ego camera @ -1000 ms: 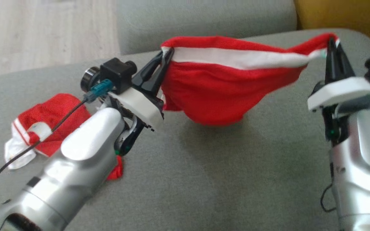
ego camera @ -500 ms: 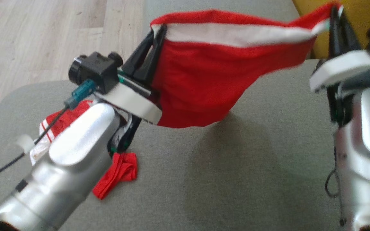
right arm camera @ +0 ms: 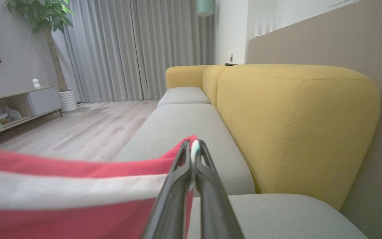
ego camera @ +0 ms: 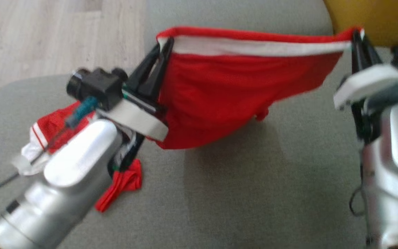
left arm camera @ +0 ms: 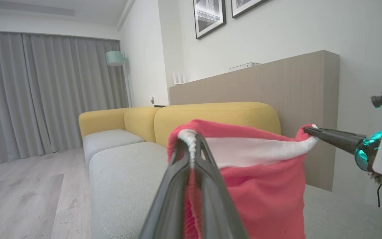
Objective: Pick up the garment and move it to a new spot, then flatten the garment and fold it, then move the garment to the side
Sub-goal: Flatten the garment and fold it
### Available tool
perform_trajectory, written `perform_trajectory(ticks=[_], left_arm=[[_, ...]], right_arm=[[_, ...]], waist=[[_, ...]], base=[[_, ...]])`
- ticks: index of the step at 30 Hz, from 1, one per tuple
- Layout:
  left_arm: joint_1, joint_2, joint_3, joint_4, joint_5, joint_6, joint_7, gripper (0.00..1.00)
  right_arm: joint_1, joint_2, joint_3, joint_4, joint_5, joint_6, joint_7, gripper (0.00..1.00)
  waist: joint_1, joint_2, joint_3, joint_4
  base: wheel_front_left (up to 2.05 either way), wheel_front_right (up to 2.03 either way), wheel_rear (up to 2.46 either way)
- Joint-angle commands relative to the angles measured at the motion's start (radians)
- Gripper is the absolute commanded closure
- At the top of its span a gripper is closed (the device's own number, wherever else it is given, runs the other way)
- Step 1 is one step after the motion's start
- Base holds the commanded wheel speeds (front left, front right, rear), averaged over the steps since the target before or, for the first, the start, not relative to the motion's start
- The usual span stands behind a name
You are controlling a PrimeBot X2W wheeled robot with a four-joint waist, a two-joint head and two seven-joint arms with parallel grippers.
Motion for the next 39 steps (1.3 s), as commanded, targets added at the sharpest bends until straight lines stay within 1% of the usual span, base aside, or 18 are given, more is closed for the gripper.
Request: perform_trajectory(ticks=[1,3,5,7,9,12,14,17,20,23,26,30,32,36,39], left_arm=[[-0.110,0.039,0.054,-0.011,0.010,-0.012,0.006,1.00],[-0.174,0.049,0.060,0.023,0.024,-0.038,0.012,1.00],[-0.252,0.059,0.067,0.079,0.041,-0.073,0.012,1.00],[-0.340,0.061,0.080,0.151,0.056,-0.108,0.002,1.00],[-0.440,0.057,0.093,0.224,0.078,-0.138,-0.013,1.00],[-0.581,0.029,0.118,0.316,0.102,-0.169,-0.041,1.00],[-0.647,0.002,0.133,0.361,0.112,-0.186,-0.055,1.00],[-0.695,-0.033,0.150,0.409,0.121,-0.205,-0.063,1.00],[-0.677,-0.055,0.180,0.398,0.128,-0.219,-0.064,1.00],[-0.594,-0.076,0.187,0.385,0.132,-0.227,-0.064,1.00],[-0.513,-0.089,0.166,0.363,0.129,-0.230,-0.064,1.00],[-0.381,-0.084,0.122,0.324,0.111,-0.230,-0.064,1.00],[-0.321,-0.077,0.083,0.301,0.114,-0.230,-0.064,1.00],[-0.211,-0.079,0.034,0.266,0.125,-0.230,-0.064,1.00],[-0.167,-0.085,0.025,0.249,0.140,-0.230,-0.064,1.00]], right_arm=[[-0.108,0.002,0.036,-0.026,0.020,-0.001,0.014,1.00],[-0.193,0.002,0.040,0.003,0.035,-0.001,0.025,1.00],[-0.298,0.002,0.042,0.049,0.058,-0.001,0.026,1.00],[-0.421,0.002,0.033,0.108,0.083,-0.001,-0.002,1.00],[-0.549,0.002,0.011,0.175,0.094,-0.001,-0.062,1.00],[-0.722,0.002,-0.049,0.283,0.079,-0.001,-0.177,1.00],[-0.802,0.002,-0.086,0.355,0.055,-0.001,-0.253,1.00],[-0.866,0.002,-0.129,0.452,0.024,-0.001,-0.317,1.00],[-0.860,0.002,-0.148,0.545,-0.007,-0.001,-0.340,1.00],[-0.804,0.002,-0.162,0.624,-0.058,-0.001,-0.347,1.00],[-0.737,-0.002,-0.182,0.678,-0.131,-0.001,-0.349,1.00],[-0.652,-0.029,-0.197,0.755,-0.185,-0.001,-0.331,1.00],[-0.619,-0.049,-0.191,0.787,-0.200,-0.001,-0.315,1.00],[-0.558,-0.093,-0.179,0.825,-0.201,-0.001,-0.295,1.00],[-0.531,-0.112,-0.166,0.837,-0.197,-0.001,-0.285,1.00]], waist=[[0.0000,-0.0001,0.058,-0.023],[0.0000,-0.0001,0.120,-0.038],[0.0000,-0.0001,0.186,-0.053],[0.0000,-0.0001,0.245,-0.068],[0.0000,-0.0001,0.297,-0.080],[0.0000,-0.0001,0.355,-0.089],[0.0000,-0.0001,0.376,-0.091],[0.0000,-0.0001,0.397,-0.092],[0.0000,-0.0001,0.409,-0.104],[0.0000,-0.0001,0.413,-0.108],[0.0000,-0.0001,0.424,-0.105],[0.0000,-0.0001,0.406,-0.100],[0.0000,-0.0001,0.394,-0.095],[0.0000,-0.0001,0.351,-0.084],[0.0000,-0.0001,0.330,-0.080]], base=[[0.00,0.00,0.00],[0.00,0.00,0.00],[0.00,0.00,0.00],[0.00,0.00,0.00],[0.00,0.00,0.00],[0.00,0.00,0.00],[0.00,0.00,0.00],[0.00,0.00,0.00],[0.00,0.00,0.00],[0.00,0.00,0.00],[0.00,0.00,0.00],[0.00,0.00,0.00],[0.00,0.00,0.00],[0.00,0.00,0.00],[0.00,0.00,0.00]])
